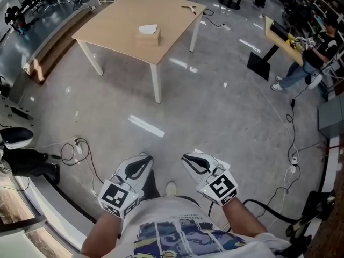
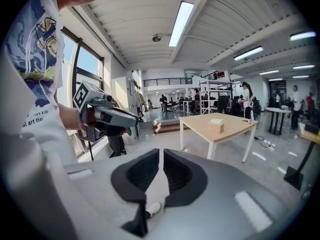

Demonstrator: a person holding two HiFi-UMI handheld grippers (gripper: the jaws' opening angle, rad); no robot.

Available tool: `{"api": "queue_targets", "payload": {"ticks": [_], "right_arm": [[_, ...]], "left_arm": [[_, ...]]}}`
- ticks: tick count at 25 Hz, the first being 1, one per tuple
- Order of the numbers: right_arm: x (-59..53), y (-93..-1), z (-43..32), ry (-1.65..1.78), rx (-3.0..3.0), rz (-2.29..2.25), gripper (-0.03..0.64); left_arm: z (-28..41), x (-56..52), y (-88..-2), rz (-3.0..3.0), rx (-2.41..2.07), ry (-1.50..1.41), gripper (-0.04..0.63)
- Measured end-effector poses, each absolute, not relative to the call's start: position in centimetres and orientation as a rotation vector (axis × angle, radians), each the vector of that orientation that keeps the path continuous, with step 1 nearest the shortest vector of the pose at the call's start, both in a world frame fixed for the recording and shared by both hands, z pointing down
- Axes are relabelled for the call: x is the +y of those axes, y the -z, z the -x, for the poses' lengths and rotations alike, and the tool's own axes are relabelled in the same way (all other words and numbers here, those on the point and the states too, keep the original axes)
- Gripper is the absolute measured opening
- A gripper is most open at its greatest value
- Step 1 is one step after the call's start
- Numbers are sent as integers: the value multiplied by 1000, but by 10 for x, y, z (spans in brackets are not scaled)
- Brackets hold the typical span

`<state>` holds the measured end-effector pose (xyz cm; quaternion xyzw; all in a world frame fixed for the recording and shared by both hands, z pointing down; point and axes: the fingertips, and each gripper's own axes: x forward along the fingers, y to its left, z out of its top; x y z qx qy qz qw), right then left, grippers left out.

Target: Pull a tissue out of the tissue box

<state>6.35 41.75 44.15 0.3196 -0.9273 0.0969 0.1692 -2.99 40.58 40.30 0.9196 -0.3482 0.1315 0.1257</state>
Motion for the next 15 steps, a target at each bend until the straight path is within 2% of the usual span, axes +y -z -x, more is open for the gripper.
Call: {"api": "queue_targets", "payload": {"ticks": [15], "right_arm": [[276, -412, 26, -186, -2598, -921, 18]], "left_arm": [[104, 267, -396, -2759, -896, -336, 3]]}}
